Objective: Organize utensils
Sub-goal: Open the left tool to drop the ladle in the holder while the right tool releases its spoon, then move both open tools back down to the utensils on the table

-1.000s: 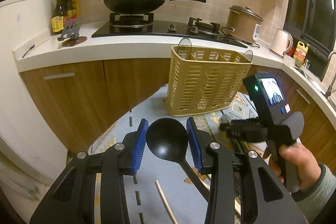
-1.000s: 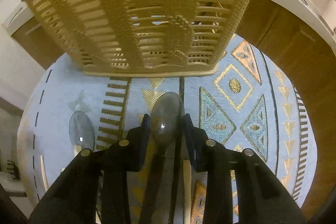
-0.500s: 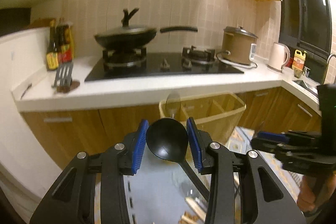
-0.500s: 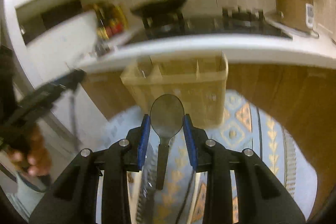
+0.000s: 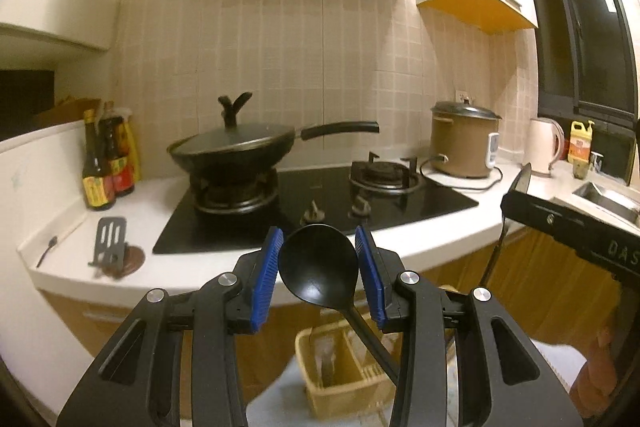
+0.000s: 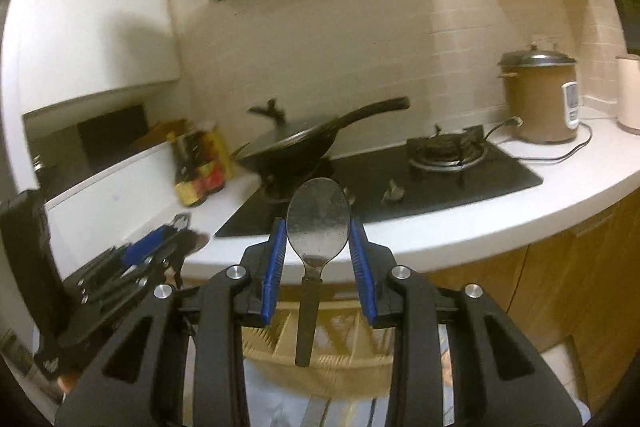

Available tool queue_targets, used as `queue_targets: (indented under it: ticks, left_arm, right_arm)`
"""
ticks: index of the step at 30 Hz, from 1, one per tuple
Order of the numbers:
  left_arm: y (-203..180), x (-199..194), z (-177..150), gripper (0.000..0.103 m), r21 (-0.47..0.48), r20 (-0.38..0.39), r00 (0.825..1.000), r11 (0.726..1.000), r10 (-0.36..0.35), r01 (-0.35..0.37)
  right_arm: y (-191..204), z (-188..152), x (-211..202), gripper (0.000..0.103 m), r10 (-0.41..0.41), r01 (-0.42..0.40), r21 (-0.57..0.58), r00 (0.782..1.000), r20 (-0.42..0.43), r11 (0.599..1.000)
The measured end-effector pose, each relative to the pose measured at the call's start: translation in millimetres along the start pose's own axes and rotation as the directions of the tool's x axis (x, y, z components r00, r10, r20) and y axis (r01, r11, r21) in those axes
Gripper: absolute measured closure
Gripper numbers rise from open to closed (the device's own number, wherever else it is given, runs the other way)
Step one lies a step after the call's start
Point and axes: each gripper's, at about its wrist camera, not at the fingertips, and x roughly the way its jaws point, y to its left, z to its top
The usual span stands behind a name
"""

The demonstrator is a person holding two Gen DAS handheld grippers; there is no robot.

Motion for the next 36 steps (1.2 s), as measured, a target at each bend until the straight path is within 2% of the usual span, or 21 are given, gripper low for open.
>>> queue_targets:
  ticks: [4,10,15,20,22,26,29,36]
  left_arm:
    - [-7.9,30.6,-1.6,0.067,0.01,0.01,0.999,0.999,0.04,-0.04]
    - [-21.0,70.8,-24.5,0.067,0.044,-0.011,0.993,0.992,0.115,-0.114]
    - [-27.9,82.6,-43.7,0.066,0.072,-0.022,0.989,0.987,0.146,-0.144]
    - [-27.4,83.2,-49.9,0.065,0.075,-0.035,0.99,0.988,0.138,-0.135]
    - [-25.3,80.7,-50.8,0.054,0.068,-0.045,0.99,0.99,0.131,-0.127]
    - [-17.9,67.0,-51.8,0.053,0.049,-0.061,0.993,0.994,0.104,-0.101]
    - [-1.6,48.0,-49.0,0.046,-0.021,-0.079,0.995,0.998,0.058,-0.06]
    - [36.7,-4.2,-48.1,0.045,-0.171,-0.12,0.992,0.985,-0.032,0.011]
  right_arm:
    - [2.2,-2.5,19.3,0.074,-0.107,0.11,-0.061,0.993,0.041,0.992]
    - [-4.6,-22.2,51.6,0.074,-0.098,0.097,-0.065,0.995,-0.012,0.993]
    - [-9.7,-38.1,62.6,0.074,-0.1,0.097,-0.058,0.994,-0.051,0.994]
    - [-17.8,-46.9,65.0,0.074,-0.08,0.079,-0.017,0.993,-0.089,0.997]
    - [-19.8,-48.7,63.9,0.074,-0.063,0.063,0.0,0.992,-0.107,0.998]
    - [-19.7,-48.9,58.1,0.073,-0.021,0.024,0.019,0.988,-0.155,1.0]
    - [-21.0,-48.9,47.5,0.047,0.013,-0.005,0.046,0.984,-0.178,0.999]
    - [-20.3,-47.9,1.4,0.047,0.043,-0.03,0.074,0.981,-0.187,0.997]
